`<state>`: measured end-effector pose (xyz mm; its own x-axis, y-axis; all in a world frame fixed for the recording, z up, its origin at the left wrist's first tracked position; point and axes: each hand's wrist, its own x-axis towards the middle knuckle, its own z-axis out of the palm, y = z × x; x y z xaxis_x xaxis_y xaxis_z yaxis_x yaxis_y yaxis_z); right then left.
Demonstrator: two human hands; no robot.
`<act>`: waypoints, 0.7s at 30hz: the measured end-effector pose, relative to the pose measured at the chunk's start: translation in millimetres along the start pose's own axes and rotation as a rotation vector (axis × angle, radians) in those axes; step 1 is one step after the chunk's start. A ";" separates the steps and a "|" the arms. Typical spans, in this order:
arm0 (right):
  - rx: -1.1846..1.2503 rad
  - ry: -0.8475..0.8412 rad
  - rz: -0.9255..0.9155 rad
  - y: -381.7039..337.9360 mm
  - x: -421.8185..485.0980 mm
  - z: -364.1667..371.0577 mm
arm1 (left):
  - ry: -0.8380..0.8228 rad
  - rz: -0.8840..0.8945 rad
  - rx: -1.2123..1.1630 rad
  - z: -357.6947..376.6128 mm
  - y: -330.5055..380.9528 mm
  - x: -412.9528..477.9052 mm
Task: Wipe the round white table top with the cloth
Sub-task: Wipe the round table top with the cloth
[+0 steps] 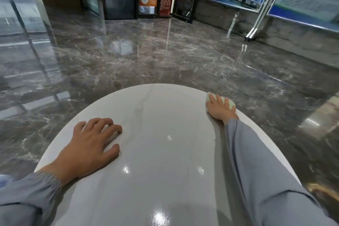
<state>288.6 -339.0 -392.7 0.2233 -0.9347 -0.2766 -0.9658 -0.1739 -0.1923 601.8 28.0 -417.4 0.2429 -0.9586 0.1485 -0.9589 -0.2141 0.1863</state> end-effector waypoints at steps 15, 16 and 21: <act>-0.176 -0.183 -0.755 -303.2 -67.1 75.9 | -0.017 -0.018 0.020 -2.3 3.2 -2.1; -0.160 -0.187 -0.754 -302.7 -65.5 74.9 | -0.022 -0.013 0.023 -2.9 3.8 -2.2; -0.050 -0.101 -0.544 -255.5 -21.3 49.1 | 0.008 0.001 -0.013 -3.1 5.1 -6.4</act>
<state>537.1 -259.5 -383.9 0.7005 -0.6724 -0.2392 -0.7125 -0.6397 -0.2882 595.8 33.6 -414.4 0.2437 -0.9571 0.1568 -0.9570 -0.2111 0.1988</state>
